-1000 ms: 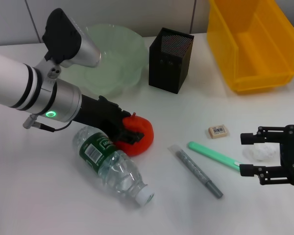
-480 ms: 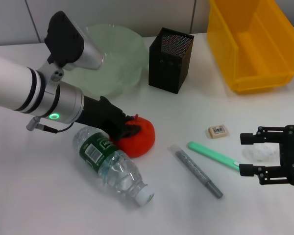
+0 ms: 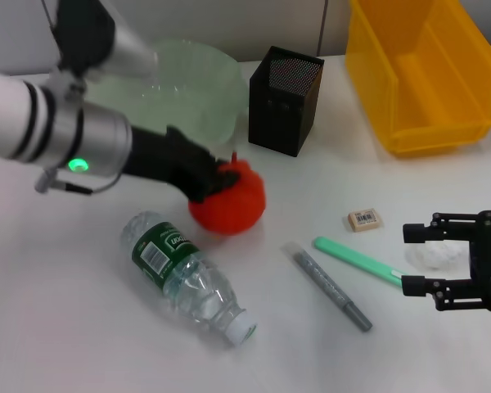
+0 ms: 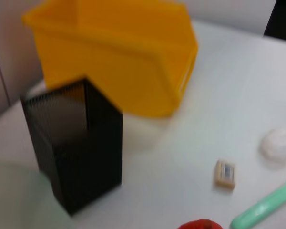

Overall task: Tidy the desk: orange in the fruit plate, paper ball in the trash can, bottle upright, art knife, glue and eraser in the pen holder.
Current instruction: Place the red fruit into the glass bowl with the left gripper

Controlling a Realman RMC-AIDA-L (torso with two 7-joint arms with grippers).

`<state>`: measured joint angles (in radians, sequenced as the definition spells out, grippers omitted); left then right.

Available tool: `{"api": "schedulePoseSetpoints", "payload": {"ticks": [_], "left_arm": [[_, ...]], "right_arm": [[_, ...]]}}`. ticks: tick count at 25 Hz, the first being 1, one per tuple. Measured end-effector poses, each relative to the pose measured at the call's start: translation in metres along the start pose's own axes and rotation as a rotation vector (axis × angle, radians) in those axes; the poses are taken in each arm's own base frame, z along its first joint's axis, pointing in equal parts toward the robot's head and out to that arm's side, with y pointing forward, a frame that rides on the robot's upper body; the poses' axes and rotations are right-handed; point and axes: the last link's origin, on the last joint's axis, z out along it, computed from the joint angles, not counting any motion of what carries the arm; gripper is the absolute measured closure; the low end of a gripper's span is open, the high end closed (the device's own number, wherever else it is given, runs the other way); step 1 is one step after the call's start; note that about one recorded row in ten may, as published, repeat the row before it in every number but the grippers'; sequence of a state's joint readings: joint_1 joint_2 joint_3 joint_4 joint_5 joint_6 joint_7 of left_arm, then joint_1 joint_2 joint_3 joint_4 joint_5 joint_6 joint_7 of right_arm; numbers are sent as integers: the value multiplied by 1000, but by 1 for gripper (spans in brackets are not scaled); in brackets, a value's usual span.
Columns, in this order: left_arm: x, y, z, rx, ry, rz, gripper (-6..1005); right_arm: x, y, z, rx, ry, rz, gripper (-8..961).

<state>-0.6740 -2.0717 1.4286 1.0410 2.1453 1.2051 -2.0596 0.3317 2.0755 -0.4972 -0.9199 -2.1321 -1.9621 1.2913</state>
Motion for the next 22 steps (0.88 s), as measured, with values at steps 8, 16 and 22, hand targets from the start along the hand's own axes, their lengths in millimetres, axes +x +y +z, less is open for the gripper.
{"api": "schedulePoseSetpoints", "payload": {"ticks": [8,16,22], "left_arm": [[49,-14,-66,90,186,-24,890],[67,-43,-58,251,281,-95,931],[69,-64,-35,339,290,-148,930]], "right_arm": [[-3,-1,2,-11,-4,-5,229],[-6,0,5,-23,-24,-12,229],[-8,-1,9,-36,-36,-22,229]]}}
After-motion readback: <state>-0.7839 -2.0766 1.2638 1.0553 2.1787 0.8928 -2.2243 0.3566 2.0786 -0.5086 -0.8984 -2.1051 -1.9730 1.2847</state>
